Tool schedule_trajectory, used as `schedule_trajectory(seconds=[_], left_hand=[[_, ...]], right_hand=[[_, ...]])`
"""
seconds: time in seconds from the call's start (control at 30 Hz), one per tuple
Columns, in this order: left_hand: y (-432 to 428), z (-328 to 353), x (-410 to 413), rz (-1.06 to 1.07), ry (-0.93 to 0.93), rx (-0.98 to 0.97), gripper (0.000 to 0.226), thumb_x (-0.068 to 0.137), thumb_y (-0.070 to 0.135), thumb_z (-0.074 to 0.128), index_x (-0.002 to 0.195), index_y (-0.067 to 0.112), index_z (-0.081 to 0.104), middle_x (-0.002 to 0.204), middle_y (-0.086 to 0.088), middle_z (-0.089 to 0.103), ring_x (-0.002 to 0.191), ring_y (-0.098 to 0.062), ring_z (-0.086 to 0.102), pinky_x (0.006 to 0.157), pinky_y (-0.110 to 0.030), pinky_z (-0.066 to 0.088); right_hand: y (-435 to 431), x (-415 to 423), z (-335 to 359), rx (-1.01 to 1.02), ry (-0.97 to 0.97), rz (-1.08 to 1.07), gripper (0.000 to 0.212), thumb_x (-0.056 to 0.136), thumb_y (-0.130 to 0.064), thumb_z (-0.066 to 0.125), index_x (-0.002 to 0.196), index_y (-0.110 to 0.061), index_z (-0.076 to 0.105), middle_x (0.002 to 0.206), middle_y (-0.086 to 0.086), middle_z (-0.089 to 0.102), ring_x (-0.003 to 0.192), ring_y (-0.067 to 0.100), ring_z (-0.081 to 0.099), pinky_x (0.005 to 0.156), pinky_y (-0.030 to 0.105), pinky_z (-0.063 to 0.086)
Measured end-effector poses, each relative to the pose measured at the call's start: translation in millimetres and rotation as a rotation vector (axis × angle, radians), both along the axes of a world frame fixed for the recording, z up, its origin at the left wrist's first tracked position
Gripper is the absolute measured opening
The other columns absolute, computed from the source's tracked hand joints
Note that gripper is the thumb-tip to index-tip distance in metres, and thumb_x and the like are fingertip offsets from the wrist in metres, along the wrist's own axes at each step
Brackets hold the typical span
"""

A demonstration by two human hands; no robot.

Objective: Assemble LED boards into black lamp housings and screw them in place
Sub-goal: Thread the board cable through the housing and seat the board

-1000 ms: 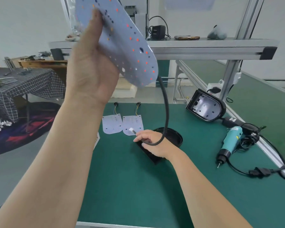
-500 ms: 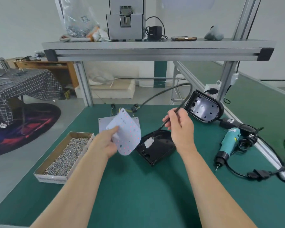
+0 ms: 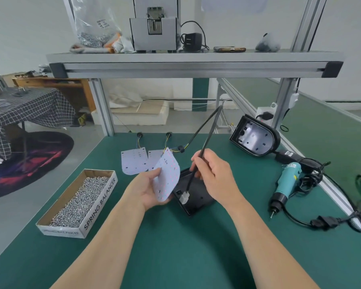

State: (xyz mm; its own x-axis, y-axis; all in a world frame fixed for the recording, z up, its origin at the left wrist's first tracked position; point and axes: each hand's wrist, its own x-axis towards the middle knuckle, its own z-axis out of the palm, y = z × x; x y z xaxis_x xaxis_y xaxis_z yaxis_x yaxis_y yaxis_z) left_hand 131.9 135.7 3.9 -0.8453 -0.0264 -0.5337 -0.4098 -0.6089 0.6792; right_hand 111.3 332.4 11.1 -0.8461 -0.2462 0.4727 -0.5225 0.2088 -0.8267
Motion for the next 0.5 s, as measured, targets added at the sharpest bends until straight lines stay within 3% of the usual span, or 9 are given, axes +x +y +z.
schedule_trajectory(seconds=[0.1, 0.17, 0.23, 0.3, 0.37, 0.43, 0.5], left_hand=[[8.2, 1.4, -2.7, -0.054, 0.064, 0.011, 0.030, 0.101, 0.019, 0.054, 0.127, 0.007, 0.062, 0.101, -0.010, 0.076, 0.078, -0.026, 0.076, 0.069, -0.039, 0.056], [11.5, 1.3, -4.4, -0.074, 0.106, 0.046, 0.032, 0.102, 0.018, 0.052, 0.131, 0.005, 0.060, 0.102, -0.012, 0.076, 0.079, -0.026, 0.076, 0.063, -0.037, 0.060], [11.2, -0.8, -3.0, -0.090, 0.105, 0.079, 0.035, 0.099, 0.018, 0.056, 0.131, 0.007, 0.060, 0.105, -0.012, 0.075, 0.080, -0.027, 0.076, 0.061, -0.038, 0.060], [9.8, -5.1, 1.6, -0.117, 0.068, 0.088, 0.038, 0.089, 0.020, 0.066, 0.125, 0.011, 0.062, 0.109, -0.012, 0.074, 0.083, -0.032, 0.075, 0.063, -0.044, 0.060], [10.1, -11.7, 5.6, -0.122, 0.044, 0.056, 0.045, 0.082, 0.021, 0.071, 0.125, 0.012, 0.062, 0.114, -0.014, 0.073, 0.089, -0.035, 0.073, 0.068, -0.047, 0.057], [11.4, -15.5, 6.7, -0.106, 0.030, 0.017, 0.051, 0.083, 0.023, 0.073, 0.131, 0.010, 0.059, 0.121, -0.017, 0.070, 0.099, -0.037, 0.069, 0.079, -0.051, 0.053], [11.4, -14.4, 7.0, -0.095, 0.012, -0.017, 0.052, 0.083, 0.024, 0.074, 0.130, 0.010, 0.059, 0.127, -0.016, 0.068, 0.105, -0.037, 0.067, 0.087, -0.052, 0.049]], right_hand=[[-2.6, 4.9, 9.9, 0.034, -0.019, 0.094, 0.015, 0.104, -0.020, 0.050, 0.093, -0.017, 0.061, 0.082, -0.001, 0.067, 0.074, 0.017, 0.056, 0.070, 0.022, 0.046], [-3.3, 7.1, 12.6, 0.035, -0.050, 0.138, 0.014, 0.103, -0.020, 0.051, 0.094, -0.018, 0.062, 0.085, 0.005, 0.065, 0.074, 0.015, 0.053, 0.069, 0.018, 0.043], [-0.4, 7.0, 11.4, 0.027, -0.058, 0.128, 0.014, 0.104, -0.019, 0.051, 0.095, -0.020, 0.062, 0.084, 0.008, 0.063, 0.075, 0.021, 0.052, 0.070, 0.022, 0.042], [3.0, 6.7, 6.1, -0.010, -0.071, 0.068, 0.012, 0.103, -0.017, 0.052, 0.096, -0.022, 0.060, 0.075, 0.004, 0.059, 0.071, 0.025, 0.047, 0.068, 0.025, 0.040], [4.6, 7.4, -0.9, -0.074, -0.108, -0.004, 0.010, 0.103, -0.015, 0.053, 0.099, -0.023, 0.055, 0.062, -0.009, 0.043, 0.061, 0.014, 0.036, 0.059, 0.020, 0.034], [5.9, 7.4, -6.4, -0.119, -0.159, -0.057, 0.008, 0.103, -0.014, 0.053, 0.096, -0.020, 0.052, 0.060, -0.012, 0.034, 0.060, 0.012, 0.030, 0.056, 0.017, 0.031], [8.4, 6.6, -9.1, -0.155, -0.234, -0.037, 0.011, 0.103, -0.016, 0.053, 0.092, -0.015, 0.052, 0.066, -0.007, 0.039, 0.064, 0.012, 0.036, 0.062, 0.014, 0.036]])
